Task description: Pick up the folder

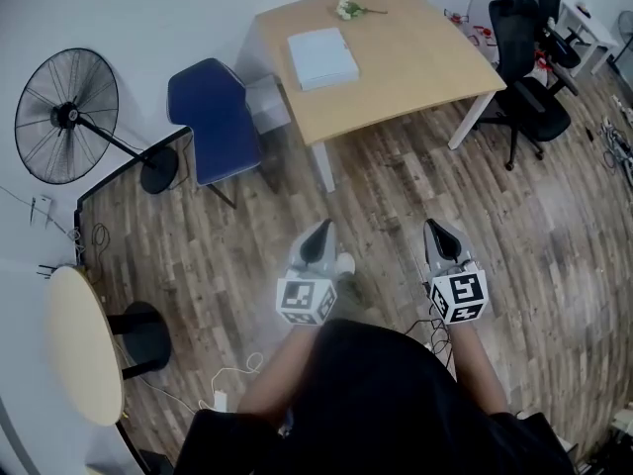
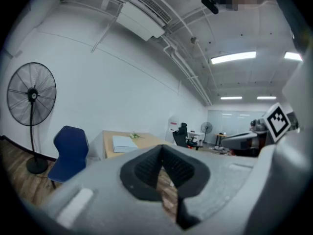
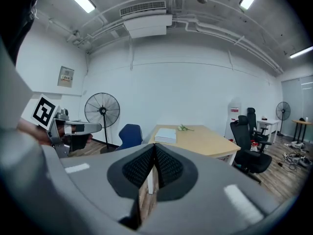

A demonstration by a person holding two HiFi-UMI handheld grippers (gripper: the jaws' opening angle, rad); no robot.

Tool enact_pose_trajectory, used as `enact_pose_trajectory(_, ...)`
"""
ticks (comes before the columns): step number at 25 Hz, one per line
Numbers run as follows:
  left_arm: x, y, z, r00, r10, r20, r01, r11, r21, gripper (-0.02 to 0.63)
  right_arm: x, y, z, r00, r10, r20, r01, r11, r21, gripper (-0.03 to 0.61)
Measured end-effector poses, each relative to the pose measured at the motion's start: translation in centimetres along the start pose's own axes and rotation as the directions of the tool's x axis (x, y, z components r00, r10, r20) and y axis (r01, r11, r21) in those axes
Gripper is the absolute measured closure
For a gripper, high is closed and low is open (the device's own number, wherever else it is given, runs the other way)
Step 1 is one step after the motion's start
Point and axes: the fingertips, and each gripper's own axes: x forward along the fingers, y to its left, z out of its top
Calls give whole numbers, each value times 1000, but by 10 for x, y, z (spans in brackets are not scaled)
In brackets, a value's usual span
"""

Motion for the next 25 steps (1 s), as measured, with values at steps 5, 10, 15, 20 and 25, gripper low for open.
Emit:
enact_pose_trajectory(5, 65, 54, 27, 1000, -21, -4, 21, 1000, -15, 612, 83, -21, 49, 1000, 9, 12, -10, 998, 55, 578)
enact_pose_trajectory(10, 127, 112, 53, 999, -30, 10, 30, 999, -19, 612, 160, -38, 90, 1000, -5, 14, 4, 999, 49, 578)
enact_pose_trajectory(15, 177, 157, 74, 999, -44, 26, 45, 999, -24, 612, 221, -48, 105, 1000, -19, -16, 19, 999, 37, 578)
enact_pose_trajectory(20, 213, 194, 85, 997, -69, 31, 70, 997, -18, 612, 269, -56, 119, 999, -43, -18, 44, 998, 37, 578)
enact_pose_trajectory(25, 223, 218, 77, 999, -48, 20, 49, 998, -47, 612, 295, -52, 106, 998, -25, -55, 28, 998, 49, 578)
